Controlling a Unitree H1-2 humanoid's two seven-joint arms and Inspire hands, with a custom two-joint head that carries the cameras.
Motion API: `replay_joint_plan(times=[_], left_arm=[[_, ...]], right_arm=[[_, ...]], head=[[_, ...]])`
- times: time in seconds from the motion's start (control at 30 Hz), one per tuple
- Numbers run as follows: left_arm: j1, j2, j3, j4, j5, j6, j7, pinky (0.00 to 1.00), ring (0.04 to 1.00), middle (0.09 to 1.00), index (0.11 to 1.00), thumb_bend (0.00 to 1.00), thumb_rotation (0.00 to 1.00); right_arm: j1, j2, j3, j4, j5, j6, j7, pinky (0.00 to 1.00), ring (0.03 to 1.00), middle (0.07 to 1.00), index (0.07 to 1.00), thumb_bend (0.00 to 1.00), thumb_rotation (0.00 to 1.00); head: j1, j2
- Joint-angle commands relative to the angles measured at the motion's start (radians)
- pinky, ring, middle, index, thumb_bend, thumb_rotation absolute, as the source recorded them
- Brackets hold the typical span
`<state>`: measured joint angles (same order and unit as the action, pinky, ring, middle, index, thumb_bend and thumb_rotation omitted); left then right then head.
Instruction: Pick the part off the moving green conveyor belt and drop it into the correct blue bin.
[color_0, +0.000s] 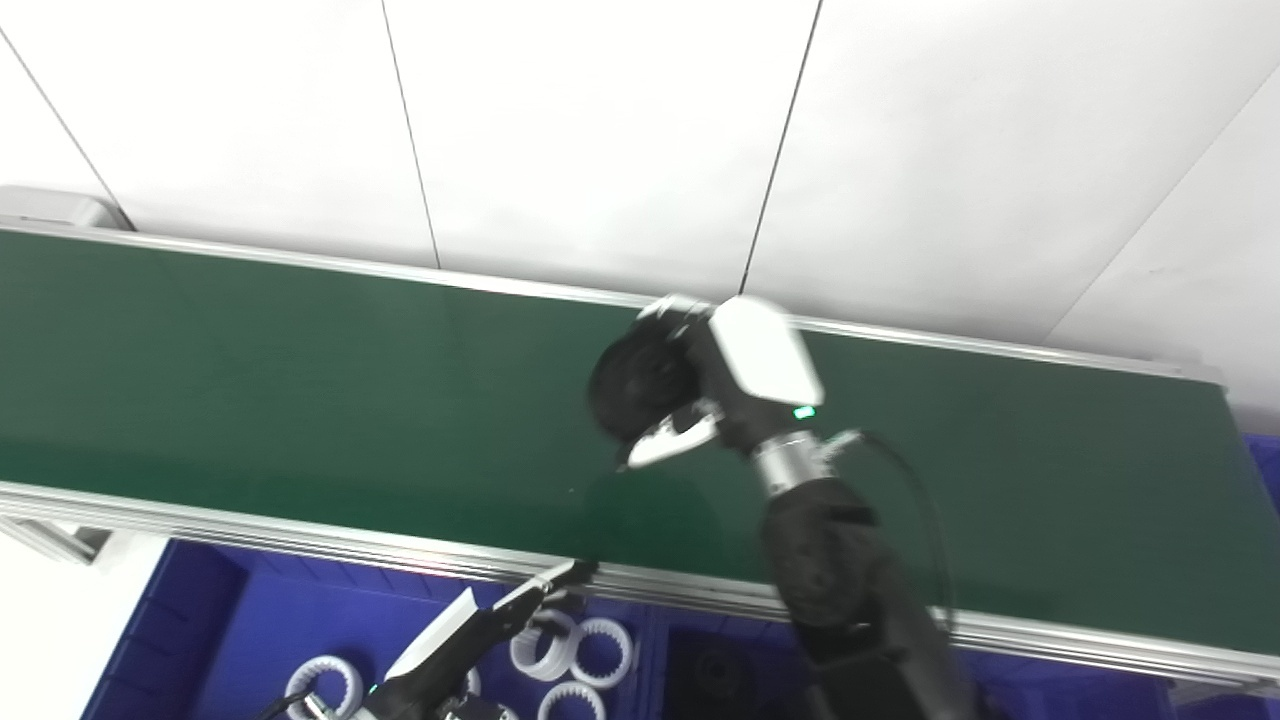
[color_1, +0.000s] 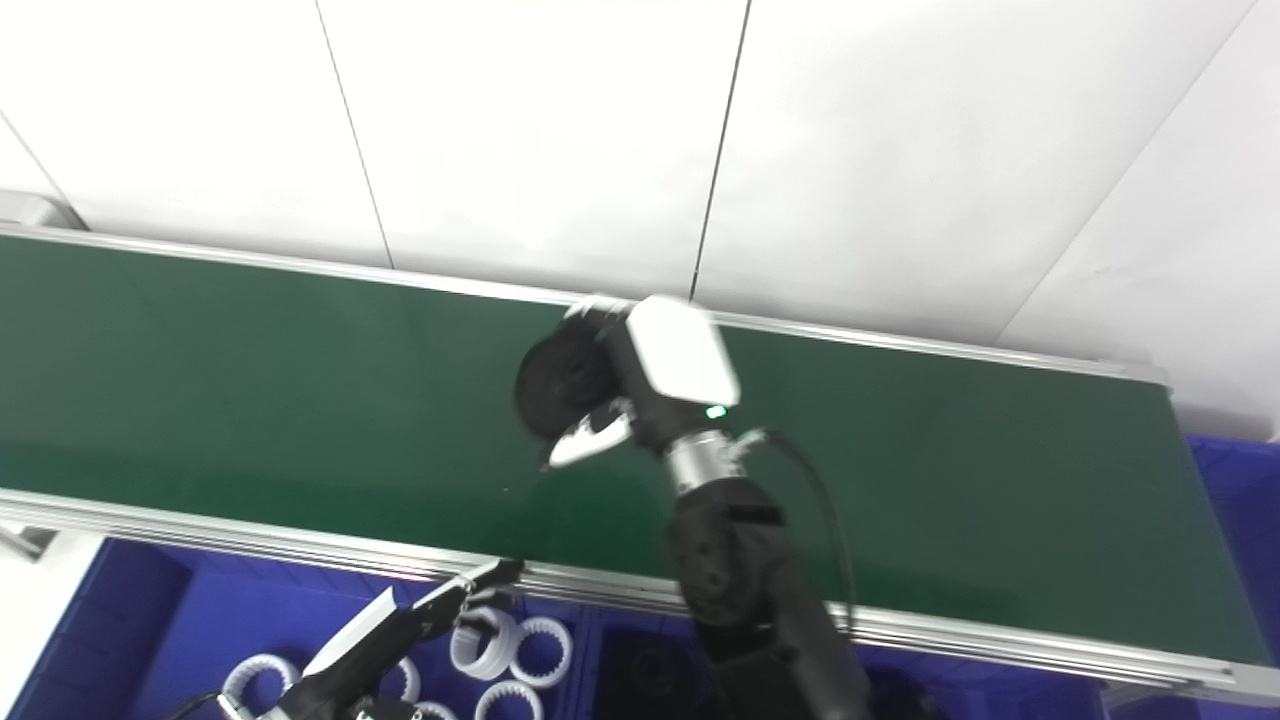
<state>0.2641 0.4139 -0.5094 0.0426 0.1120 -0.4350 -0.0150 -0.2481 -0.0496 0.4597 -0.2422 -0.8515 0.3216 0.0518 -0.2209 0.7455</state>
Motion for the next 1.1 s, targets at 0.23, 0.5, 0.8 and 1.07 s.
replay_joint_plan(times=[0.23, 0.5, 0.8, 1.07], left_arm=[[0.014, 0.030, 0.013, -0.065, -0.028, -0.035, -0.024, 0.80, 0.906, 0.954, 0.975, 0.91, 0.24], [0.013, 0.017, 0.035, -0.095, -0.055, -0.035, -0.077, 0.73, 0.877, 0.947, 0.967, 0.93, 0.25], [0.023, 0.015, 0.083, -0.118, -0.073, -0.035, -0.156, 0.74, 0.897, 0.971, 1.000, 0.93, 0.27], [0.029, -0.003, 0.136, -0.126, -0.099, -0.035, -0.213, 0.73, 0.889, 0.959, 0.987, 0.93, 0.25]], right_arm=[[0.246, -0.013, -0.103, -0.378, 0.007, 0.023, 0.087, 0.35, 0.389, 0.476, 0.551, 0.51, 0.00], [0.553, -0.037, -0.105, -0.402, 0.048, -0.065, 0.045, 0.38, 0.400, 0.480, 0.549, 0.51, 0.00], [0.722, -0.036, -0.109, -0.241, 0.114, -0.146, -0.056, 0.36, 0.383, 0.473, 0.555, 0.51, 0.00], [0.702, -0.029, -0.113, -0.113, 0.089, -0.088, -0.046, 0.33, 0.379, 0.463, 0.554, 0.51, 0.00]], head=[[0.039, 0.114], [0.044, 0.167], [0.035, 0.216], [0.003, 0.242]])
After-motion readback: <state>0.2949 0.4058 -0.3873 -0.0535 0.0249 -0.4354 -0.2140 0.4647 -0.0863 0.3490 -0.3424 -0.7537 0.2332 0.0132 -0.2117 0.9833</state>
